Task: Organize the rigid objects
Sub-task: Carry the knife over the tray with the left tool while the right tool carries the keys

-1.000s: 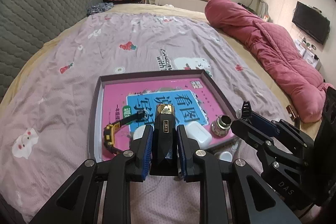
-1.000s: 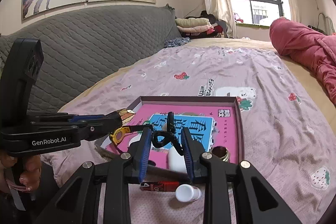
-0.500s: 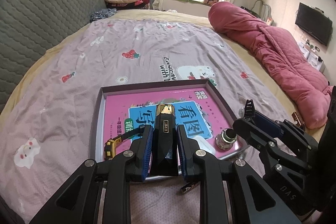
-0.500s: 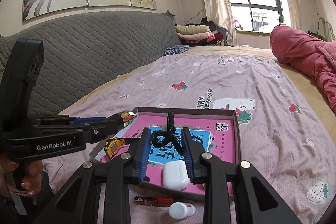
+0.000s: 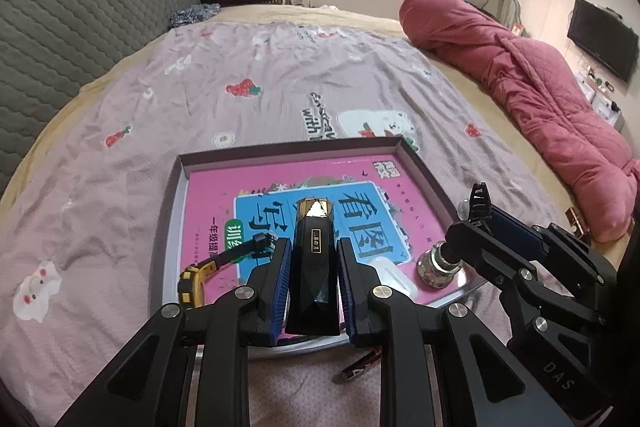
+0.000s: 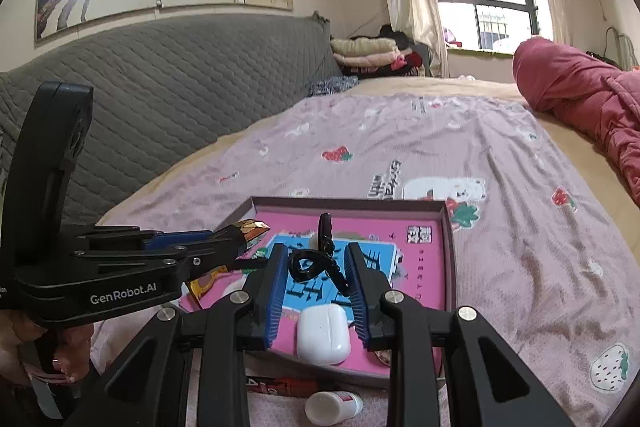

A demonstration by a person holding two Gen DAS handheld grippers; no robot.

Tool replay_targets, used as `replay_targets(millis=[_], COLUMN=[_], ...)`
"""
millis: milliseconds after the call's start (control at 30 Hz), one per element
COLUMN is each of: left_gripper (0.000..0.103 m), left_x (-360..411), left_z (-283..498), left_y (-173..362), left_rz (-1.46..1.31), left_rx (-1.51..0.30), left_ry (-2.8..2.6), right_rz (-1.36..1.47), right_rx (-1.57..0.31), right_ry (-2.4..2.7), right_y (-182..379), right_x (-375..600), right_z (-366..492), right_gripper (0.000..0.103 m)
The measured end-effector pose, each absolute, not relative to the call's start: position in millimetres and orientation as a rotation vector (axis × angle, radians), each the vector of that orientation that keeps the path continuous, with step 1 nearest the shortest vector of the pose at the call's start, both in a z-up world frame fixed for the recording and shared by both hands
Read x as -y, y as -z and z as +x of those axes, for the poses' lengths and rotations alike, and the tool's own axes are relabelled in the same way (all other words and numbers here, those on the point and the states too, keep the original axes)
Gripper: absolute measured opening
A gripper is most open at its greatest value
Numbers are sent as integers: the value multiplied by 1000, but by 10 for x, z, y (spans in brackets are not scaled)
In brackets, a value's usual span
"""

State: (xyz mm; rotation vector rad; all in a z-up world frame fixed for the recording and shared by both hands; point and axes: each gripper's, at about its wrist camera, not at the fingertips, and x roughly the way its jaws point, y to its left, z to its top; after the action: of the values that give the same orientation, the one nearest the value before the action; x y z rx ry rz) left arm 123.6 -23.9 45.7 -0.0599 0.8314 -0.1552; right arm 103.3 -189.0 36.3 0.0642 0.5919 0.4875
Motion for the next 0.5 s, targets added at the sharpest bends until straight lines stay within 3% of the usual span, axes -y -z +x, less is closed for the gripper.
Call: replay_targets(millis=[500], left_gripper=[23], left_x=[401], left_z=[1363], left_y=[-50], left_rz=[-40], left_rx=[-926], left_ry=[177], right_rz=[-16], right_rx=[-749], right_ry=[-434], right_y=[13], right_x=[1809], right_z=[1142], right_gripper=[29])
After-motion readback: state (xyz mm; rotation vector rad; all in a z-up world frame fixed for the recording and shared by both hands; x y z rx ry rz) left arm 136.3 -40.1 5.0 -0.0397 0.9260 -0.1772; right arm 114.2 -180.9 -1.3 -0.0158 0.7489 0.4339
